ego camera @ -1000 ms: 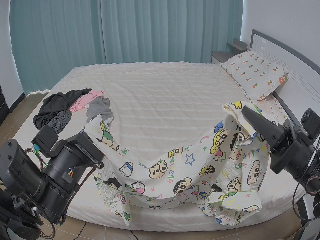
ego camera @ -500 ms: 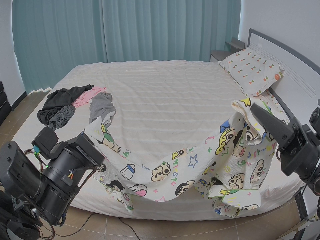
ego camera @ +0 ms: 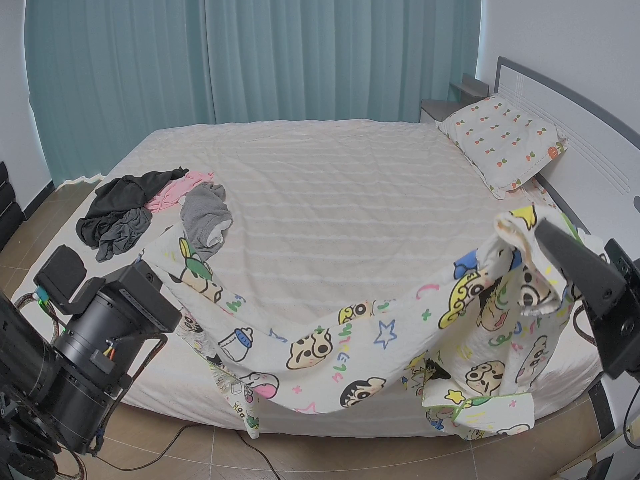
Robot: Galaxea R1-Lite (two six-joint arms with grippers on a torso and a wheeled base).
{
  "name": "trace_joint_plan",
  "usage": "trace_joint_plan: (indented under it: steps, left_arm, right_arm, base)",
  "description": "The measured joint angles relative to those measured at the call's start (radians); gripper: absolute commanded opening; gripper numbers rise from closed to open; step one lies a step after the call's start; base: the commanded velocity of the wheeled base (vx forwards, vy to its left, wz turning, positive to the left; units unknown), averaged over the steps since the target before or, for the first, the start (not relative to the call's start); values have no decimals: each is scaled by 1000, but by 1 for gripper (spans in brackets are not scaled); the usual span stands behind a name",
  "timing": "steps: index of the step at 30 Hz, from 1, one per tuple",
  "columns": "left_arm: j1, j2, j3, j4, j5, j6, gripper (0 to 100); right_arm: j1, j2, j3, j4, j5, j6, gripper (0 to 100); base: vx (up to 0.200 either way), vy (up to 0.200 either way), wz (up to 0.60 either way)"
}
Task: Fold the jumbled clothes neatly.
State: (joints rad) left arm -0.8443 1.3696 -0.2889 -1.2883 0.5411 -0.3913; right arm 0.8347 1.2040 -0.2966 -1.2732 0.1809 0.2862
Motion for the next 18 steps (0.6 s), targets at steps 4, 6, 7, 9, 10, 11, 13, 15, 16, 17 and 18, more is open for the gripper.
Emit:
trace_joint_plan:
  steps: [4,6,7,9,10,11,13,15,16,17,18]
  left_arm:
    - [-24,-32,-1,61,-4,-5,0]
    - [-35,-43,-2,87,-6,-13,0]
    - [-41,-47,-2,99,-6,-19,0]
    - [-54,-51,-7,113,-8,-49,0]
    - [-60,-53,-9,124,-9,-66,0]
    - [-67,-54,-12,143,-10,-85,0]
    - [-85,-56,-20,202,-15,-124,0]
    - [-101,-58,-28,251,-20,-156,0]
    - [-108,-59,-34,279,-22,-173,0]
    - [-116,-61,-41,312,-25,-190,0]
    - [-123,-63,-50,353,-31,-212,0]
  right_arm:
    - [10,-56,0,129,55,36,0]
    - [13,-87,-1,203,87,60,0]
    - [15,-101,-4,233,103,75,0]
    - [17,-127,-11,293,130,120,0]
    - [17,-138,-17,312,141,154,0]
    - [17,-149,-28,324,153,195,0]
    - [18,-170,-51,341,184,266,0]
    - [18,-184,-72,356,209,300,0]
    - [18,-189,-81,366,222,308,0]
    - [16,-193,-90,378,234,315,0]
    - [16,-197,-101,394,245,323,0]
  base:
    - [0,0,0]
    - [0,0,0]
    - [0,0,0]
    - [0,0,0]
    - [0,0,0]
    - [0,0,0]
    - [0,0,0]
    - [0,0,0]
    - [0,0,0]
    - [0,0,0]
    - [0,0,0]
